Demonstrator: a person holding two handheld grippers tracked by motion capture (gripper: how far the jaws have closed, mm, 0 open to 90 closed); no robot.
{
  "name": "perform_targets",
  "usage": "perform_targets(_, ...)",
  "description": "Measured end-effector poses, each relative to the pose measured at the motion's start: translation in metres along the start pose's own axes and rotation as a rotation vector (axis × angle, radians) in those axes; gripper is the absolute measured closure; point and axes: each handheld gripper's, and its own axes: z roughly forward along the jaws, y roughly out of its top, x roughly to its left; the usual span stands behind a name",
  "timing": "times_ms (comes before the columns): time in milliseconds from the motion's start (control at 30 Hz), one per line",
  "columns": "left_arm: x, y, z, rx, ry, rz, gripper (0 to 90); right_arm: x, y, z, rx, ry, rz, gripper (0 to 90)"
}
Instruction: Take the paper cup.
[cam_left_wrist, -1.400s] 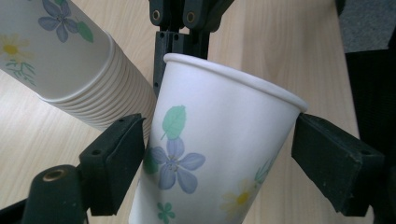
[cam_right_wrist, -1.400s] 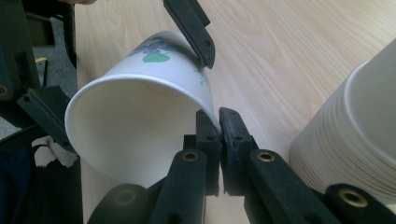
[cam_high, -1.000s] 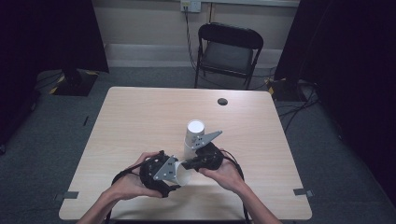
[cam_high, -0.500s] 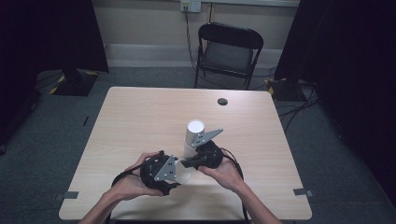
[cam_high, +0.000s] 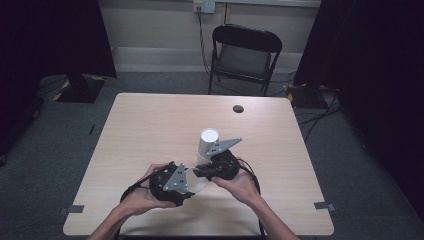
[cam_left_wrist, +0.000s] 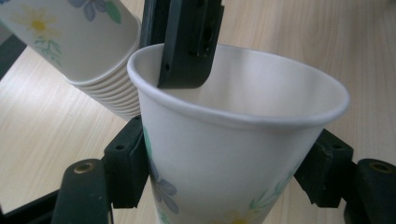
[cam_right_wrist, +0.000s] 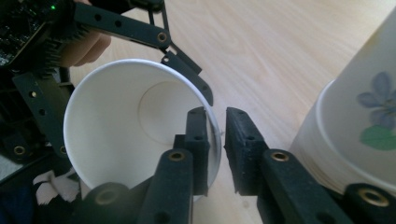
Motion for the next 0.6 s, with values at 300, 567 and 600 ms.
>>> perform_targets(300, 0.014, -0.001, -0.012, -0.143, -0.076, -0.231, 29.5, 0.004, 0.002, -0.009, -0.129, -0.02, -0.015, 82.4)
perform_targets(567, 0.015, -0.001, -0.012, -0.164, -0.076, -0.27, 28.9, 0.004, 0.005, -0.011, -0.172, -0.009, 0.0, 85.9)
perform_targets(600, 0.014, 0.0, -0.012, -0.156, -0.064, -0.259, 28.4, 0.003, 0.006, -0.011, -0.164, -0.007, 0.001, 86.2)
